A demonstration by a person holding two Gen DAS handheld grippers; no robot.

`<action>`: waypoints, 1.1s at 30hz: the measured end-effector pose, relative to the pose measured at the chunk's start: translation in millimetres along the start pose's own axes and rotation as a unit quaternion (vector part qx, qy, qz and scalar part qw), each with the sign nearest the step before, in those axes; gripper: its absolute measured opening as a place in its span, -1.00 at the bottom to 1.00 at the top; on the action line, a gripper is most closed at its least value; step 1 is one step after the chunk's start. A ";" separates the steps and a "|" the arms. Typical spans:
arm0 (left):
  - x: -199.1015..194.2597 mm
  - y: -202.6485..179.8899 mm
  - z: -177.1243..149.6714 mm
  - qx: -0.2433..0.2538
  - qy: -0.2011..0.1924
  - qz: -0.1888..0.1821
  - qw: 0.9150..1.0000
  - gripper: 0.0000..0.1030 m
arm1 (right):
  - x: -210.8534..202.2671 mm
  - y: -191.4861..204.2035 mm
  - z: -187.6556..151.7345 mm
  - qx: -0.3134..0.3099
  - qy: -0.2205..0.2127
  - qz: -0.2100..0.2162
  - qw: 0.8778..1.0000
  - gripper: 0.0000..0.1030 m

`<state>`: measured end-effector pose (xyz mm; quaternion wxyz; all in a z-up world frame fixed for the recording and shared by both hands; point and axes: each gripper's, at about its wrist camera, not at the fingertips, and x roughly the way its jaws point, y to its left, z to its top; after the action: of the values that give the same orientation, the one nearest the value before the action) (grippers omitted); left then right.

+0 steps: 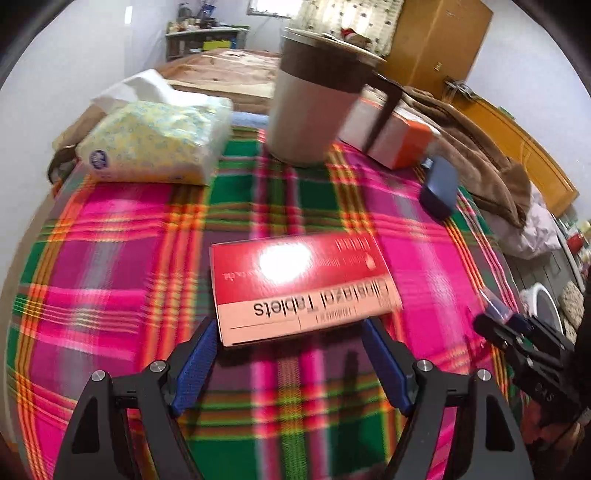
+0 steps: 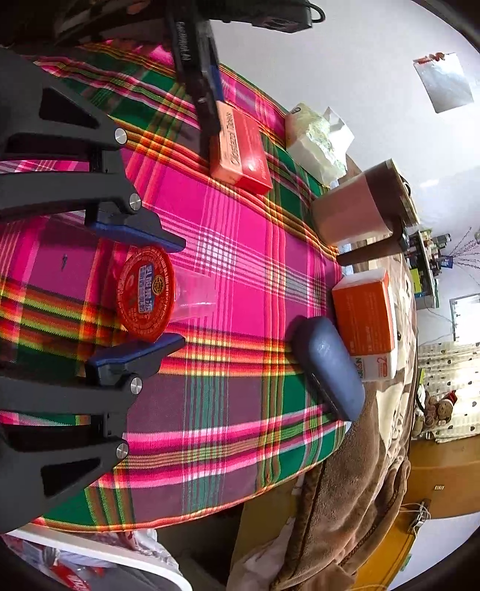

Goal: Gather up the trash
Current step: 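Grasp the red Cilostazol Tablets box with the left gripper while the right gripper grasps the red-lidded plastic cup, then lift and carry the tablets box and plastic cup over the wastebasket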

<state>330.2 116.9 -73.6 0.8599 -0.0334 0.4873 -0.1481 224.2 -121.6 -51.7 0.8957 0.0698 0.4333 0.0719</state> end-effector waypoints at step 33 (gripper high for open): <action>46.8 -48.0 33.6 0.142 -0.007 0.026 0.989 0.66 | 4.6 -12.1 4.4 -0.010 -0.002 -0.008 1.000 -0.09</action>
<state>370.5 54.8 -85.1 0.8629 0.1009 0.4561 -0.1930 231.4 -132.9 -54.8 0.8976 0.0579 0.4316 0.0686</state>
